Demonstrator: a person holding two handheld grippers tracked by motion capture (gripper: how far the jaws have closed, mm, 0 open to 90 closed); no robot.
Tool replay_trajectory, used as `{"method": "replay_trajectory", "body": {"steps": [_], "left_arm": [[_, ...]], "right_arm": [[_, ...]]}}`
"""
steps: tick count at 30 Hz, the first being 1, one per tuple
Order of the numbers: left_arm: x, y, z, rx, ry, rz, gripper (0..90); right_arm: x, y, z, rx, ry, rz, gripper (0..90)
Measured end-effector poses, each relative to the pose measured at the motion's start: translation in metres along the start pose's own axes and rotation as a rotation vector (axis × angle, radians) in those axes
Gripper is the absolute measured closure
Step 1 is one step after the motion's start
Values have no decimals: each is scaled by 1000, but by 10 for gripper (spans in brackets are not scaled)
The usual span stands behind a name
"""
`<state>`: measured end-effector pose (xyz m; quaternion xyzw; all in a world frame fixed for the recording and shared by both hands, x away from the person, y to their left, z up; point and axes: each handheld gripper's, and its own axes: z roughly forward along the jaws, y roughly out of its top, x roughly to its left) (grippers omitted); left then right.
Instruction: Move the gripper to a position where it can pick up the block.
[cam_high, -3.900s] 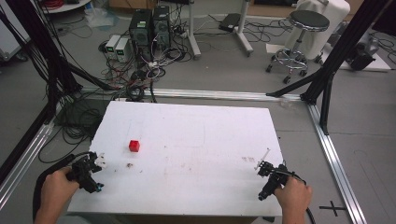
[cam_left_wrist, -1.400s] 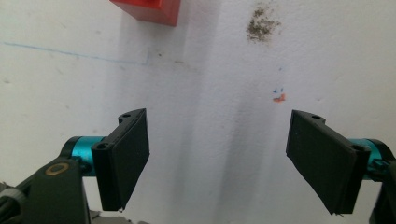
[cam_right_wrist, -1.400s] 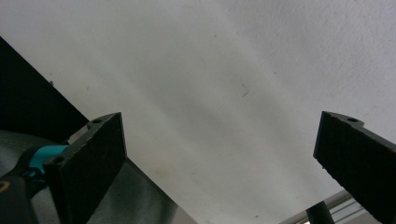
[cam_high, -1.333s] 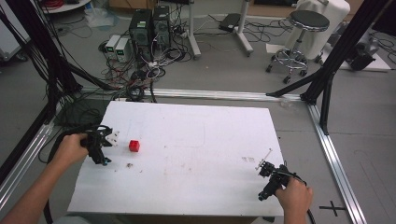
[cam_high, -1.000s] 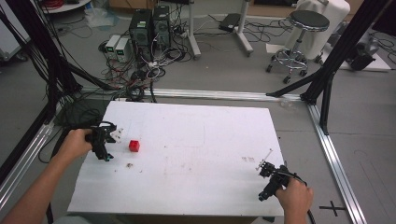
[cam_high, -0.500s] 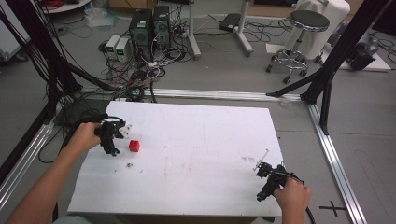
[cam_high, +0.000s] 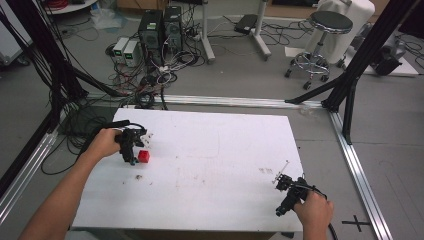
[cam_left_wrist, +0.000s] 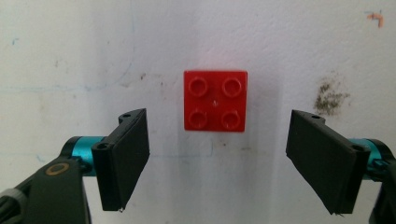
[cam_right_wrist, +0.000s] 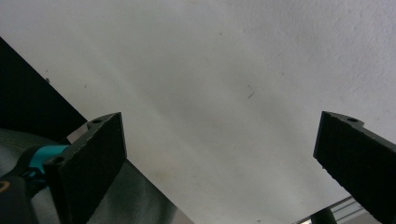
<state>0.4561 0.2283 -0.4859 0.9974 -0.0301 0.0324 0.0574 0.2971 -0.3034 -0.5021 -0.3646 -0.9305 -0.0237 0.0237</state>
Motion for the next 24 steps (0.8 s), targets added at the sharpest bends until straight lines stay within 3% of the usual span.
{"method": "replay_trajectory", "body": {"steps": [11,24], "left_arm": [[6,11,17,20,-34,20,218],[6,9,19,12,-46,3,217]], "right_arm": [[0,3,2,3,-2,-17,16],[0,5,3,2,-3,-25,16]]}}
